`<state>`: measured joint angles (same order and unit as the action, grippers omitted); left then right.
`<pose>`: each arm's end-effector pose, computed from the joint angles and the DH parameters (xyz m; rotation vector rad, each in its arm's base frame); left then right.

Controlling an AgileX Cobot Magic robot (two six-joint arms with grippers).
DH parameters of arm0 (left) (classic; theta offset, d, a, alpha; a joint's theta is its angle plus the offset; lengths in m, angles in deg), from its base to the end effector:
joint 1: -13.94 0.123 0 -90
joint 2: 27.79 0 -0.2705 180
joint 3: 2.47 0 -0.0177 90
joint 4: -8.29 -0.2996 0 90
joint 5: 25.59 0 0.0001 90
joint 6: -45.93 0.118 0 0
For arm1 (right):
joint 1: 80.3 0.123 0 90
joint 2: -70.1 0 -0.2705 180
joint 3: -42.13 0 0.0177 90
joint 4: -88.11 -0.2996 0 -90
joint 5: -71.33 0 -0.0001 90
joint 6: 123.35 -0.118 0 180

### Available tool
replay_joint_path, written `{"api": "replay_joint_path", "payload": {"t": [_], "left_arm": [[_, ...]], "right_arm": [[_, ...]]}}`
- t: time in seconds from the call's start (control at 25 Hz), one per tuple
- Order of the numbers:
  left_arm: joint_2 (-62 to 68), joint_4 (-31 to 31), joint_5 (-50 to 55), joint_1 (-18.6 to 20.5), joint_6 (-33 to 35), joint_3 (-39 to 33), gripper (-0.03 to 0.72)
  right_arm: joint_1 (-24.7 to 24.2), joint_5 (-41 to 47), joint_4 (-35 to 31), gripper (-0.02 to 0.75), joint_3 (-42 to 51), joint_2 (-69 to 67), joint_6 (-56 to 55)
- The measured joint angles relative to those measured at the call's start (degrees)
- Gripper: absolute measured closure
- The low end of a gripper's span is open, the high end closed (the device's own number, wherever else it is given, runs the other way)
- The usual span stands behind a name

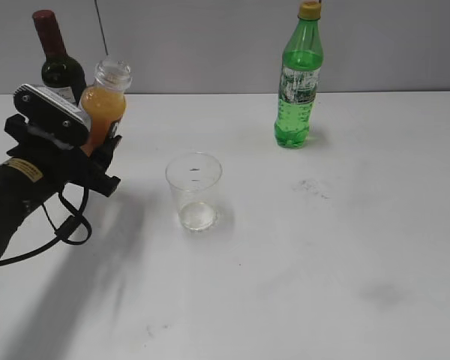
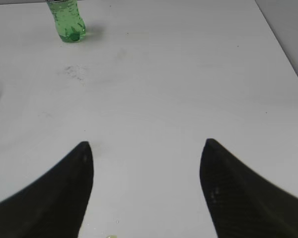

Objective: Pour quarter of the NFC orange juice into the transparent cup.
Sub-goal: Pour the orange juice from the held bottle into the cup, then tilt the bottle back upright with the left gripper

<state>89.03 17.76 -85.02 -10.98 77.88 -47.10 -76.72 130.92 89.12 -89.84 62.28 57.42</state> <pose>0.3228 -0.1316 0.0609 0.6906 1.6482 0.1543 0.0765 0.0030 0.2919 -0.0758 2.0133 0.0102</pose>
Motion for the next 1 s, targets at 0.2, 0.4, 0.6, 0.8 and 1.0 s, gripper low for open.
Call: {"api": "replay_joint_path", "payload": {"t": [0.2,0.4,0.6,0.8,1.0], "left_arm": [[-0.30,10.27,0.99,-3.73,15.91,-0.12,0.213],[-0.30,15.28,1.38,-6.60,25.68,-0.12,0.213],[-0.30,18.93,1.75,-7.68,34.82,-0.12,0.213],[-0.30,19.96,1.76,-7.68,40.18,-0.12,0.213],[-0.30,19.54,-0.05,-7.68,44.67,-0.12,0.213]], "right_arm": [[0.00,0.00,0.00,0.220,0.00,0.00,0.00],[0.00,0.00,0.00,0.220,0.00,0.00,0.00],[0.00,0.00,0.00,0.220,0.00,0.00,0.00],[0.00,0.00,0.00,0.220,0.00,0.00,0.00],[0.00,0.00,0.00,0.220,0.00,0.00,0.00]]}}
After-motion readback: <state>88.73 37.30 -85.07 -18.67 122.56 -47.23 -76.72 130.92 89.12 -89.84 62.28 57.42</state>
